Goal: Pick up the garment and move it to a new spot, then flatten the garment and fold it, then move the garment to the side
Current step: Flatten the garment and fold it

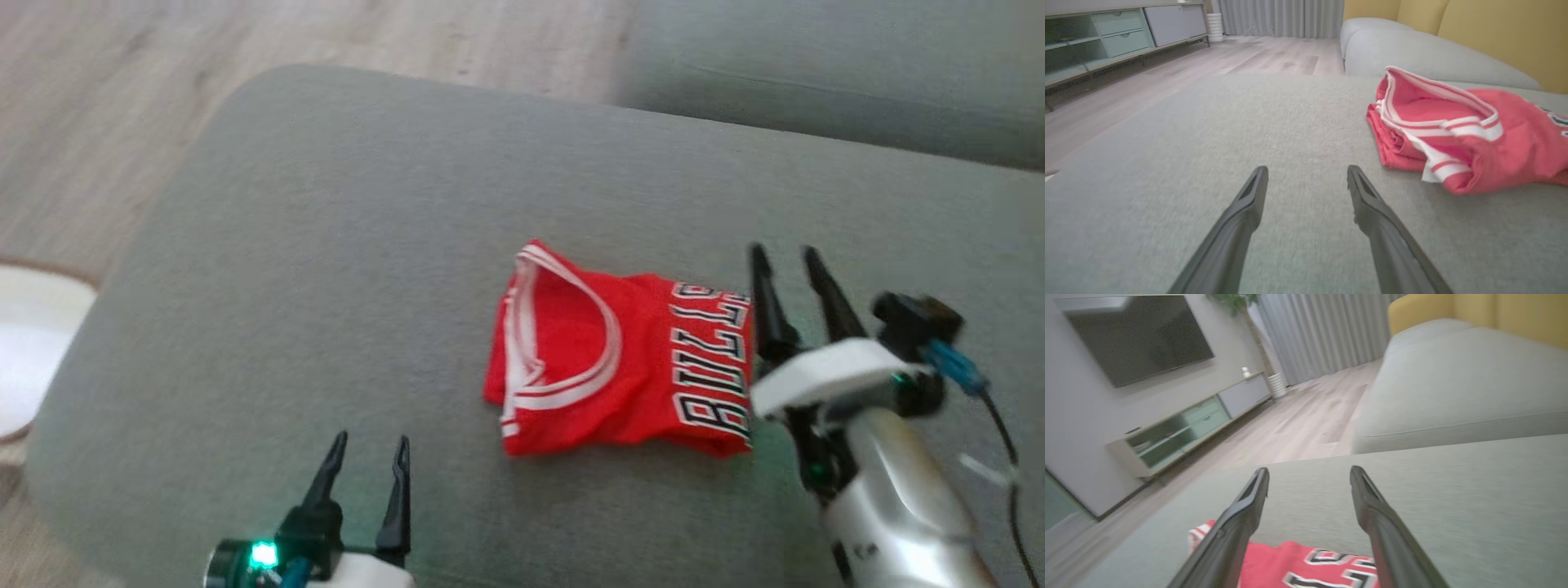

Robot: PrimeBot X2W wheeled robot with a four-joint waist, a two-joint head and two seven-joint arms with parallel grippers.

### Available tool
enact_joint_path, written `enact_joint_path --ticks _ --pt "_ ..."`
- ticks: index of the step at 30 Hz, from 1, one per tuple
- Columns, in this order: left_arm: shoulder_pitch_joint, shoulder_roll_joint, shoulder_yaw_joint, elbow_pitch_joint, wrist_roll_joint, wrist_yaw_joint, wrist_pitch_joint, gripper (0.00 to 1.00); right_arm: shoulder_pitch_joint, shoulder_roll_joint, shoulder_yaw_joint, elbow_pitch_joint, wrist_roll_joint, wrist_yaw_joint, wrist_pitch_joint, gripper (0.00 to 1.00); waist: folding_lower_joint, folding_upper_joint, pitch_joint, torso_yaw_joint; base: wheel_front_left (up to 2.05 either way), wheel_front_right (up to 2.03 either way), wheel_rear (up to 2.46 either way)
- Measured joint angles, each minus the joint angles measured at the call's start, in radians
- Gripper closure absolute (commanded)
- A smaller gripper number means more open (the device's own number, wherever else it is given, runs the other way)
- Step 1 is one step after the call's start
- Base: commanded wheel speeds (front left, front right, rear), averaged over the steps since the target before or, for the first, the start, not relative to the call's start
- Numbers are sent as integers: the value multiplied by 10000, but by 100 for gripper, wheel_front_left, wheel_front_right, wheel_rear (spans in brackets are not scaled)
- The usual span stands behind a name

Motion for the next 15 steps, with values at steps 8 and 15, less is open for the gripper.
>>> enact_joint_path --ticks 8,15 --pt "-436 -10 550 -211 104 178 -2 0 1534 15 -2034 -721 -1941 0 0 0 0 0 24 -1464 0 0 0" --pt "-96 -25 1310 -295 307 349 0 0 2496 104 -1870 -974 -2456 0 0 0 0 0 -160 -2482 0 0 0"
